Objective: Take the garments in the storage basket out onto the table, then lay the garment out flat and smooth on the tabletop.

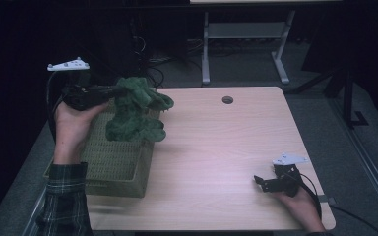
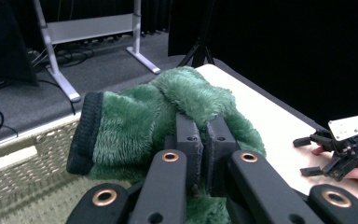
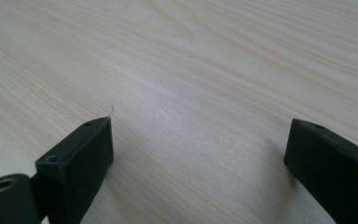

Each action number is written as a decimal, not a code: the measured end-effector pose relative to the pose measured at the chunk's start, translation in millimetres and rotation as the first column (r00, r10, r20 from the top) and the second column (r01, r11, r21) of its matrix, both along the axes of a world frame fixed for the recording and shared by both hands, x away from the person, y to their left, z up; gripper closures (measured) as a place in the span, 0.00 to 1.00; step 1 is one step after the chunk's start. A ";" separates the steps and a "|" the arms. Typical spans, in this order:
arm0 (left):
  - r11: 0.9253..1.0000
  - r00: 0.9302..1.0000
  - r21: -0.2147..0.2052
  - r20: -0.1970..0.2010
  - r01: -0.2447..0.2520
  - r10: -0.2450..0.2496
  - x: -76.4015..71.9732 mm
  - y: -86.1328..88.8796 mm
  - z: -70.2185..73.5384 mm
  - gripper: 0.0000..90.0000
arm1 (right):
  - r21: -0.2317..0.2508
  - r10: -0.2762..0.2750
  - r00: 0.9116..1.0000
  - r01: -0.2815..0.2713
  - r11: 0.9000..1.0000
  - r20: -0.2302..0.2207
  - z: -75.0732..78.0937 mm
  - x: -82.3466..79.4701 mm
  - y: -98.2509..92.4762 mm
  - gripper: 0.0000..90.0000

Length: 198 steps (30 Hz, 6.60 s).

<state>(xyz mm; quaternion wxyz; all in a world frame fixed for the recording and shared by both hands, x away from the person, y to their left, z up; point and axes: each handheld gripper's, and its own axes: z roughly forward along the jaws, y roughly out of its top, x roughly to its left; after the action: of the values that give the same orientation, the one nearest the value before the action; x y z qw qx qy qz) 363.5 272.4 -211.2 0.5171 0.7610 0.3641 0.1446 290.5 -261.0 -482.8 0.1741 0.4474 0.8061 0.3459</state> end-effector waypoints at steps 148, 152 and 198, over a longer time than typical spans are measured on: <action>0.895 0.885 0.206 -0.346 0.397 -0.312 -65.9 -167.7 -239.4 0.95 | 0.033 0.220 0.974 -0.219 0.975 -0.057 26.0 -34.7 3.5 0.92; 0.880 0.875 0.224 -0.357 0.419 -0.327 -73.9 -172.4 -240.0 0.95 | 0.026 0.180 0.980 -0.178 0.984 -0.080 25.8 -37.4 -13.2 0.93; 0.925 0.927 0.162 -0.218 0.343 -0.305 25.1 -221.9 -205.7 0.57 | 0.150 0.187 0.978 -0.172 0.974 -0.092 22.3 19.0 22.9 0.59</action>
<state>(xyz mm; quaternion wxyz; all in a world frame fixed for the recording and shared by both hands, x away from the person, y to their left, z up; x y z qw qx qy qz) 388.5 50.5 -416.9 0.4189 0.8686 0.2639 0.0193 309.5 -238.1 -460.4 0.0670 0.4016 0.8248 0.3922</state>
